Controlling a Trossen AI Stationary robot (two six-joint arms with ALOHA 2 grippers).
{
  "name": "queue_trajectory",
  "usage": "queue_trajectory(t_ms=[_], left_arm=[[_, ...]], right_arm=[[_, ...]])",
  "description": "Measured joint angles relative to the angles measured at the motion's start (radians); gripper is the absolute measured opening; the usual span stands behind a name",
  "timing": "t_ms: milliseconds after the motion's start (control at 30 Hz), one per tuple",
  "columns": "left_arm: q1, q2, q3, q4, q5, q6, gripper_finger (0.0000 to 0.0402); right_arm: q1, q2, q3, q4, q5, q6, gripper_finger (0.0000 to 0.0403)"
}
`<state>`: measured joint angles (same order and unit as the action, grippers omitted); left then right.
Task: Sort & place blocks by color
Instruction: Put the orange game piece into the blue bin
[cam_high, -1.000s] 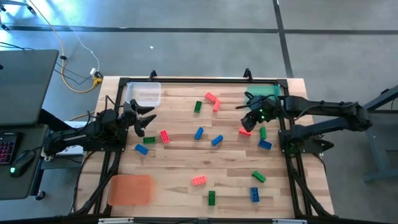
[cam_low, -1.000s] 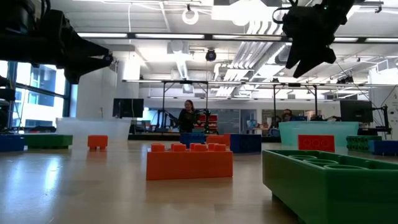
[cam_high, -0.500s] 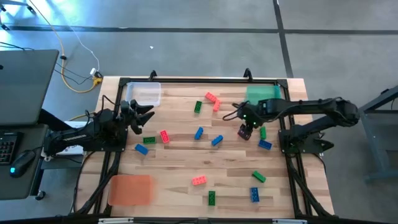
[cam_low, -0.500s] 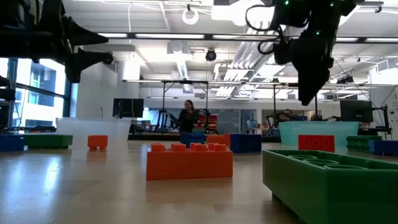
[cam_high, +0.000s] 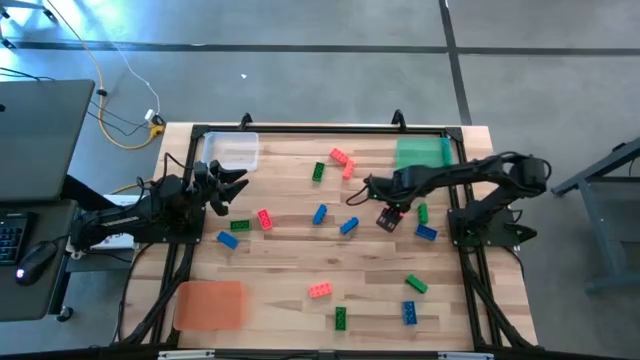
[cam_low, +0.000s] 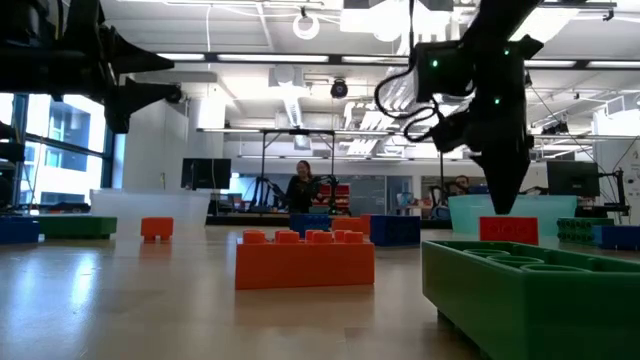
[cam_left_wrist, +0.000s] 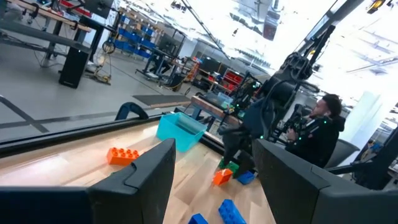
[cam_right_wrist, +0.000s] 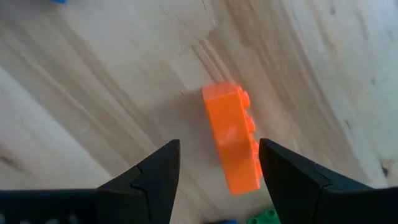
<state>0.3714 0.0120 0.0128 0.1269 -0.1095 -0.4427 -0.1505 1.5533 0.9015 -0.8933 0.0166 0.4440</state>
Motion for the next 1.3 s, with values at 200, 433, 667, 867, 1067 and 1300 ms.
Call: queue_trajectory(t_ms=[200,433,667,867,1067,1300], left_arm=[[0.0,0.0,0.0,-0.001,-0.002,0.0,0.0209],[0.0,0.0,0.0,-0.002,-0.003,0.0,0.0209],[0.0,0.0,0.0,-0.002,-0.003,0.0,0.0209],[0.0,0.0,0.0,-0.002,-0.003,-0.004,0.0209],[0.0,0.0,0.0,-0.003,0.005,-0.068,0.0209],[0.0,0.0,0.0,-0.003,0.005,-0.073,0.0209]], right_arm=[[0.0,0.083,0.0,0.007,0.012,0.004,0.0206],[0.0,0.134,0.0,0.013,0.019,0.055,0.0198],[0.0,0.139,0.002,0.014,0.007,0.079,0.0119],[0.0,0.131,0.001,0.011,-0.011,0.119,0.0115],[0.001,0.068,0.049,-0.01,0.004,0.188,0.0115],[-0.018,-0.007,0.175,-0.03,0.134,0.272,0.0115]])
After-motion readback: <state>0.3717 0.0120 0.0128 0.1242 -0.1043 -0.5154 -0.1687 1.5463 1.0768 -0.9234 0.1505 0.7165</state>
